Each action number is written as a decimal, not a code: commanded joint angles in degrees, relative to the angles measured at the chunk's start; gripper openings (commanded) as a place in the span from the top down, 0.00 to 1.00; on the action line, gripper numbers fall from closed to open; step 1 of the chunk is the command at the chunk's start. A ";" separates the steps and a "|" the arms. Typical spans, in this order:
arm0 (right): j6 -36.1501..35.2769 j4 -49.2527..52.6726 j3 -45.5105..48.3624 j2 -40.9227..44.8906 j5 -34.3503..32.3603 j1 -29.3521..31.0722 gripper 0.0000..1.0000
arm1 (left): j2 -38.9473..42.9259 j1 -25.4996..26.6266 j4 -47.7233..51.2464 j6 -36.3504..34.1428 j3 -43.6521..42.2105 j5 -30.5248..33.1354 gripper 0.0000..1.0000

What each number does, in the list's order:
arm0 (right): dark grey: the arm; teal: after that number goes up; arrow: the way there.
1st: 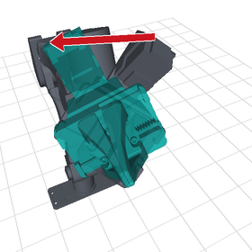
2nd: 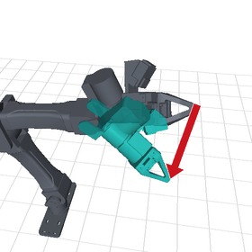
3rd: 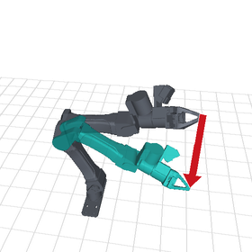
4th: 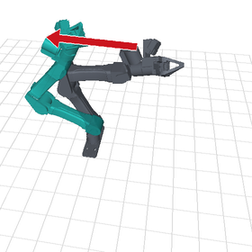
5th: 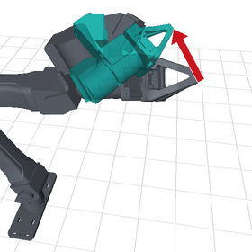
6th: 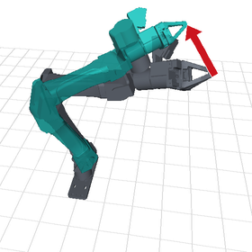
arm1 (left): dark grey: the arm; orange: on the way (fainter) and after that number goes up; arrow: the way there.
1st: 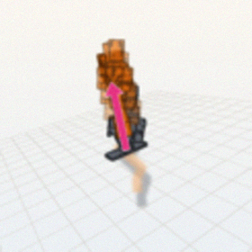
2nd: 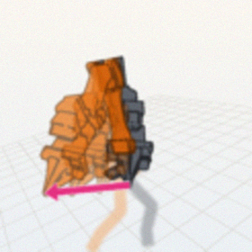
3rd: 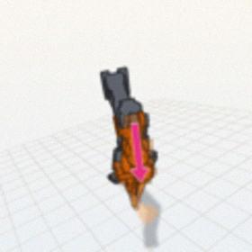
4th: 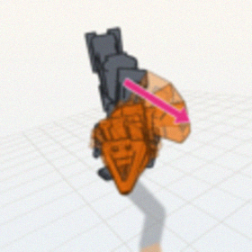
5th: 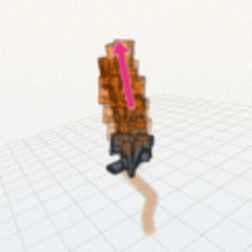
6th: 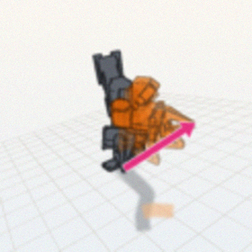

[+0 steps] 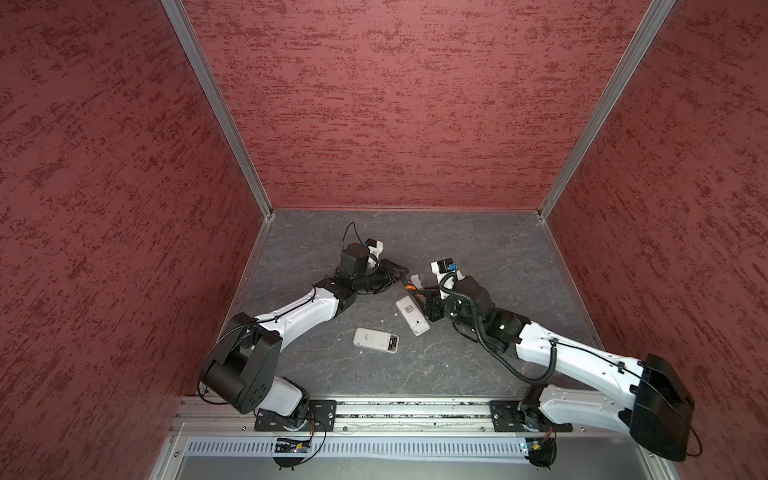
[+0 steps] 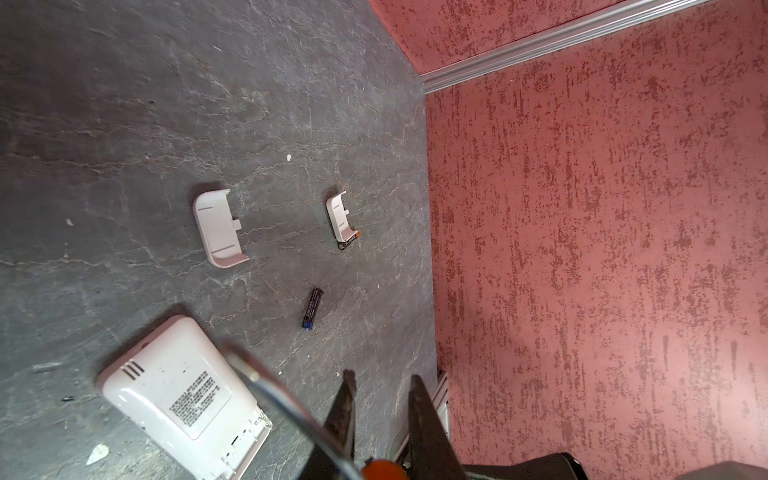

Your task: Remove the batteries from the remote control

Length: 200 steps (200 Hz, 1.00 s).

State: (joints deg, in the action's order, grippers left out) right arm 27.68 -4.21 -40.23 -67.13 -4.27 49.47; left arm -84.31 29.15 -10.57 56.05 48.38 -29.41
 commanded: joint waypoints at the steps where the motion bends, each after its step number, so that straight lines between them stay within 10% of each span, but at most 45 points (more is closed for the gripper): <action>1: 4.39 -10.69 1.73 -0.63 -1.14 0.35 0.54 | 0.99 0.02 -5.88 3.44 -0.95 -2.06 1.00; 200: 5.54 -24.69 0.54 -9.33 -2.47 -0.10 0.81 | 0.05 1.97 -11.08 7.90 -3.71 -2.45 1.00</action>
State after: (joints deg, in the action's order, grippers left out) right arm 32.56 -23.35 -38.70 -76.51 -5.26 49.39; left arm -84.31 30.55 -20.67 63.88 45.74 -31.27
